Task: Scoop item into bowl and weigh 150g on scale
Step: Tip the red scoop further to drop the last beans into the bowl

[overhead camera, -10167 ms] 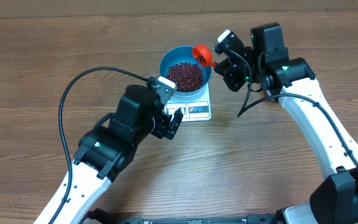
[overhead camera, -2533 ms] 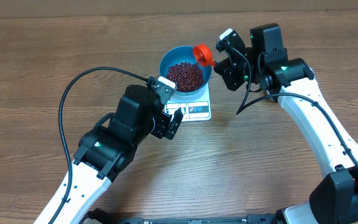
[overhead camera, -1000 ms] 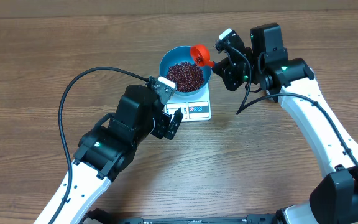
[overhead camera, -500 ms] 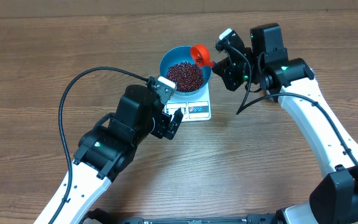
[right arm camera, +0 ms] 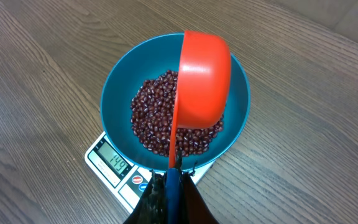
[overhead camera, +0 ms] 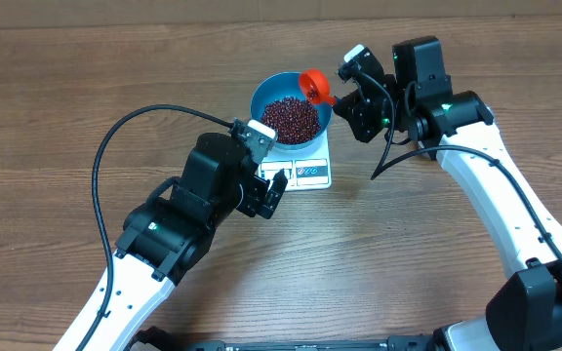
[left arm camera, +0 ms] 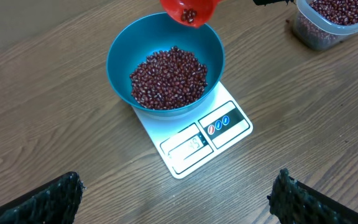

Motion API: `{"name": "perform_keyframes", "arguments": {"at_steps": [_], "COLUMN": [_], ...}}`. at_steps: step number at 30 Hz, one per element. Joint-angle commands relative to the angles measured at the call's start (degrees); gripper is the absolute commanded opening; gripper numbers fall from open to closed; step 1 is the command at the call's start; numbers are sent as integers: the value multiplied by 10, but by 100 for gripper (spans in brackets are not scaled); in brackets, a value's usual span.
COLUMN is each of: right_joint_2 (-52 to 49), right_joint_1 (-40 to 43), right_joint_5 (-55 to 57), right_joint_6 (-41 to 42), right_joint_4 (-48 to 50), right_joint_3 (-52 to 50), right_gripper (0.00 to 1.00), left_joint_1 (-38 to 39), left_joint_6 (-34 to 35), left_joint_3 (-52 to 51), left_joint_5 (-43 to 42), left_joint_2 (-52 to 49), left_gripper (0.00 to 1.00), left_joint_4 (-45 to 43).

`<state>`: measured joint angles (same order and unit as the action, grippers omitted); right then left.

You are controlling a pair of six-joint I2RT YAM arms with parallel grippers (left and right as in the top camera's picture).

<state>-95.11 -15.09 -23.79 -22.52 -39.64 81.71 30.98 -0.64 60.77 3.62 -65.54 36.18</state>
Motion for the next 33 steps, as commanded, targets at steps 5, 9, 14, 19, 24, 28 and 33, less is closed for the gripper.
{"name": "perform_keyframes", "arguments": {"at_steps": [5, 9, 14, 19, 24, 28, 33], "right_joint_2": [-3, -3, -3, -3, -3, -3, -3], "right_joint_1": [-1, -2, -7, -6, -6, -7, -5], "right_joint_5": [-7, -17, -7, -15, -36, 14, -2], "right_joint_6": [2, 2, -38, -34, -35, -52, -41], "right_joint_4": [1, -10, -44, -29, -30, -32, -26], "right_joint_3": [-3, -3, -3, -3, -3, -3, -3], "right_gripper": [4, 4, 4, 4, 4, 4, 4], "left_joint_1": [-2, -2, -2, -2, -2, -2, -2], "left_joint_6": [-11, -11, -11, -11, -11, -11, -11], "left_joint_3": [-2, -2, -2, -2, -2, -2, -2], "left_joint_5": [-1, -1, -1, -1, -1, -1, -1], "left_joint_2": [-1, -1, -1, -1, -1, -1, -1], "left_gripper": [100, 100, 100, 100, 100, 100, 100], "left_joint_4": [0, 0, 0, 0, 0, 0, 0]}}
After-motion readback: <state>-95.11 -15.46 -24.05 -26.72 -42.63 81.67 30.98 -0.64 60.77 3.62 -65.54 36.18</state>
